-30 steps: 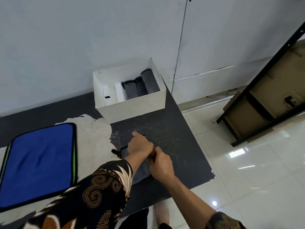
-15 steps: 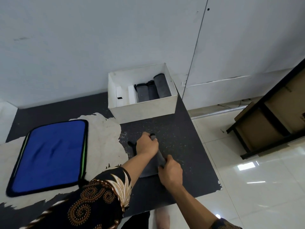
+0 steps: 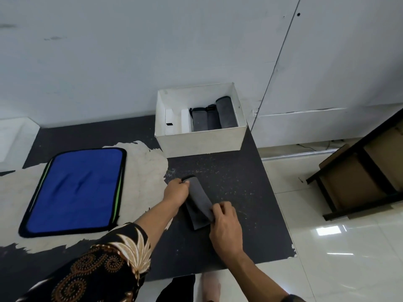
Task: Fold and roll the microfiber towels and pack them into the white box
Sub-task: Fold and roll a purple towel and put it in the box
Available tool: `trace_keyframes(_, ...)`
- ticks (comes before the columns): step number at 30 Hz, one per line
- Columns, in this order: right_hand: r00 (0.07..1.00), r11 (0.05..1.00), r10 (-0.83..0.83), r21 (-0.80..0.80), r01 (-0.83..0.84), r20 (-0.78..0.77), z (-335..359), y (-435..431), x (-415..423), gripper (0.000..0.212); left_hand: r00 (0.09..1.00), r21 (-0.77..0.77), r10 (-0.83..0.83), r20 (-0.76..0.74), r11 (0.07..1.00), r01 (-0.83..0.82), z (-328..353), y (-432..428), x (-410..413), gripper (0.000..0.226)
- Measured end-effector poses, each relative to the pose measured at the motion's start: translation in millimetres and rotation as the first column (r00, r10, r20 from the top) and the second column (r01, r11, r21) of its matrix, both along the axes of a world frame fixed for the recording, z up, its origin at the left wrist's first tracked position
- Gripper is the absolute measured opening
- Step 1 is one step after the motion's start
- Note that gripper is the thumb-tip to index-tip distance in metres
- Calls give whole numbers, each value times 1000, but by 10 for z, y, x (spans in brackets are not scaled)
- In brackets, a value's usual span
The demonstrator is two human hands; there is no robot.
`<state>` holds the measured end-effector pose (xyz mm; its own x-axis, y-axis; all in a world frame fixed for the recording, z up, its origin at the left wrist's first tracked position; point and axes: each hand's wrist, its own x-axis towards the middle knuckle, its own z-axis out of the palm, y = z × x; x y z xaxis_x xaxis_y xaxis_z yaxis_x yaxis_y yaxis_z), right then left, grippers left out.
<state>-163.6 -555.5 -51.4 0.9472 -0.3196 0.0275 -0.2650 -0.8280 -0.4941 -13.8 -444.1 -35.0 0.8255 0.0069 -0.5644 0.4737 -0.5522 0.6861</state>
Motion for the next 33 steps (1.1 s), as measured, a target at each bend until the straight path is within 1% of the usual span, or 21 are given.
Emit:
trace_keyframes(1, 1000, 999, 25, -20, -25, -4, -17, 14, -6, 30, 1000, -12, 9, -29, 1000, -10, -71, 49, 20, 39)
trace_keyframes(4, 995, 992, 96, -84, -97, -22, -52, 37, -10, 29, 997, -40, 36, -71, 998, -39, -189, 113, 47, 27)
trace_keyframes(6, 987, 978, 158, -133, -159, -20, -64, 38, -17, 24, 994, -67, 74, -82, 995, -79, -193, 119, 48, 26)
trace_keyframes(9, 968, 950, 249, -192, -247, -12, -66, 40, -22, 19, 986, -126, 128, -111, 982, -142, -187, 127, 23, 20)
trace_keyframes(11, 958, 935, 288, -213, -284, -12, -60, 49, -19, 18, 981, -132, 151, -123, 977, -167, -196, 145, 5, 23)
trace_keyframes(13, 949, 922, 315, -229, -311, -19, -74, 56, -18, 18, 979, -116, 157, -127, 978, -172, -233, 169, -1, 33)
trace_keyframes(14, 946, 918, 322, -235, -320, -28, -90, 56, -21, 19, 978, -111, 159, -133, 979, -174, -253, 179, -1, 35)
trace_keyframes(15, 945, 915, 325, -238, -324, -40, -113, 53, -22, 20, 978, -110, 157, -140, 979, -173, -278, 190, 5, 31)
trace_keyframes(17, 946, 915, 319, -240, -324, -61, -152, 42, -23, 22, 978, -113, 145, -147, 980, -162, -283, 194, 14, 20)
trace_keyframes(18, 946, 916, 318, -239, -324, -63, -162, 40, -23, 23, 979, -111, 138, -149, 982, -155, -294, 194, 22, 19)
trace_keyframes(21, 940, 914, 339, -230, -335, -23, -131, 47, -21, 20, 984, -93, 104, -144, 989, -118, -335, 205, 35, 37)
trace_keyframes(22, 937, 911, 350, -228, -343, -11, -115, 53, -25, 19, 987, -82, 89, -134, 991, -101, -340, 209, 34, 40)
trace_keyframes(25, 933, 908, 359, -219, -358, -39, -143, 59, -54, 17, 993, -69, 63, -104, 995, -70, -344, 208, 3, 38)
trace_keyframes(28, 933, 910, 347, -206, -360, -97, -209, 60, -64, 18, 998, -33, 20, -56, 999, -22, -260, 184, -31, 26)
trace_keyframes(29, 932, 911, 347, -201, -361, -106, -220, 62, -56, 18, 999, -24, 10, -47, 1000, -11, -232, 177, -40, 26)
trace_keyframes(31, 929, 909, 349, -195, -368, -124, -221, 57, -30, 18, 999, -2, -5, -36, 1000, 5, -175, 161, -56, 36)
trace_keyframes(33, 924, 906, 357, -190, -379, -140, -190, 45, -8, 18, 999, 43, -27, -18, 999, 28, -122, 142, -82, 34)
